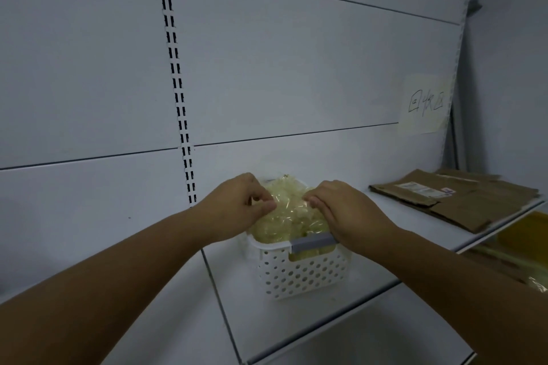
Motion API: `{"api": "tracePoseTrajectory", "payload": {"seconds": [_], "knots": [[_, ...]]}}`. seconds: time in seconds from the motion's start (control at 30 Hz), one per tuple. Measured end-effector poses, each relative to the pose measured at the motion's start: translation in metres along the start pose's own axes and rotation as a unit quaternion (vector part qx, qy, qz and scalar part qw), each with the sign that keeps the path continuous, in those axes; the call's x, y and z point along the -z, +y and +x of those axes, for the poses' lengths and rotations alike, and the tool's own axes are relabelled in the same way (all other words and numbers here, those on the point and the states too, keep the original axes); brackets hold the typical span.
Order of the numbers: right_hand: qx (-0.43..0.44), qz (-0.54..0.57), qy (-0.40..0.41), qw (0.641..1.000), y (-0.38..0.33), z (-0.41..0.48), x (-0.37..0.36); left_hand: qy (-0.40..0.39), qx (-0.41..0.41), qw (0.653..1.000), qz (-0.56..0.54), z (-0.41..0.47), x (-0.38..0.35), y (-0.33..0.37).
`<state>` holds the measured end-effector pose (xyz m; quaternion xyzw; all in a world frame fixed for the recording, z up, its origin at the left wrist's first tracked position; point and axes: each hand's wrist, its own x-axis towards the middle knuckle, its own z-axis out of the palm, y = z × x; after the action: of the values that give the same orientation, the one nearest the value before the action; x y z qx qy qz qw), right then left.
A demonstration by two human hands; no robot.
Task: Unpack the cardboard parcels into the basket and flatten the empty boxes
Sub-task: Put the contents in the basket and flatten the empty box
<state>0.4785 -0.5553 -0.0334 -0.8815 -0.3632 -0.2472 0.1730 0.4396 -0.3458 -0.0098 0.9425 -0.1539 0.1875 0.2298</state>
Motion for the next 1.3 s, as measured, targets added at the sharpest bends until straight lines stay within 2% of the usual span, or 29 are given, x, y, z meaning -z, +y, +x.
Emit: {"api": "tracePoseTrajectory", "payload": {"seconds": [0.1, 0.17, 0.23, 0.33, 0.5, 0.6, 0.67, 0.77, 0.87, 0.93, 1.03, 1.1, 1.17, 1.23, 1.3], "knots": [[0.015, 0.034, 0.097, 0.995, -0.004, -0.006, -0.003, 0.008, 0.007, 1.0, 0.006, -0.004, -0.005, -0.007], [0.008, 0.041, 0.11, 0.993, -0.005, -0.006, -0.002, 0.036, 0.016, 0.999, -0.017, -0.007, -0.012, -0.009], [0.024, 0.02, 0.082, 0.996, -0.003, -0.004, -0.002, 0.059, 0.012, 0.997, -0.039, -0.007, -0.016, -0.01], [0.042, -0.012, 0.049, 0.998, 0.001, 0.0, -0.001, 0.044, 0.019, 0.997, -0.054, -0.008, -0.015, -0.012], [0.055, -0.021, -0.02, 0.998, 0.0, 0.005, 0.003, 0.046, 0.01, 0.994, 0.095, -0.007, -0.008, -0.013], [0.067, -0.093, -0.029, 0.993, -0.002, 0.007, 0.008, 0.043, 0.01, 0.993, 0.107, -0.005, -0.005, -0.014], [0.077, -0.171, -0.032, 0.982, -0.004, 0.007, 0.01, 0.048, -0.004, 0.996, 0.077, -0.007, 0.001, -0.015], [0.051, -0.208, -0.074, 0.974, -0.011, 0.007, 0.013, 0.07, -0.037, 0.997, -0.006, -0.009, 0.011, -0.019], [0.008, -0.135, -0.091, 0.987, -0.019, 0.003, 0.015, 0.06, -0.03, 0.998, -0.007, -0.009, 0.025, -0.024], [-0.03, -0.053, -0.038, 0.997, -0.026, 0.0, 0.014, 0.037, -0.019, 0.998, 0.051, -0.008, 0.039, -0.03], [-0.12, 0.013, 0.065, 0.991, -0.039, 0.01, 0.01, 0.006, -0.013, 0.99, 0.137, -0.007, 0.071, -0.04], [-0.18, -0.004, 0.069, 0.981, -0.051, 0.022, 0.008, -0.022, -0.004, 0.982, 0.188, -0.009, 0.095, -0.049], [-0.23, -0.1, 0.008, 0.968, -0.064, 0.035, 0.006, -0.038, 0.014, 0.976, 0.213, -0.014, 0.115, -0.058], [-0.208, -0.198, -0.031, 0.957, -0.08, 0.049, 0.005, -0.044, 0.041, 0.973, 0.225, -0.025, 0.133, -0.067], [-0.152, -0.177, -0.057, 0.971, -0.106, 0.067, 0.0, -0.049, 0.059, 0.967, 0.241, -0.041, 0.151, -0.079]]}}
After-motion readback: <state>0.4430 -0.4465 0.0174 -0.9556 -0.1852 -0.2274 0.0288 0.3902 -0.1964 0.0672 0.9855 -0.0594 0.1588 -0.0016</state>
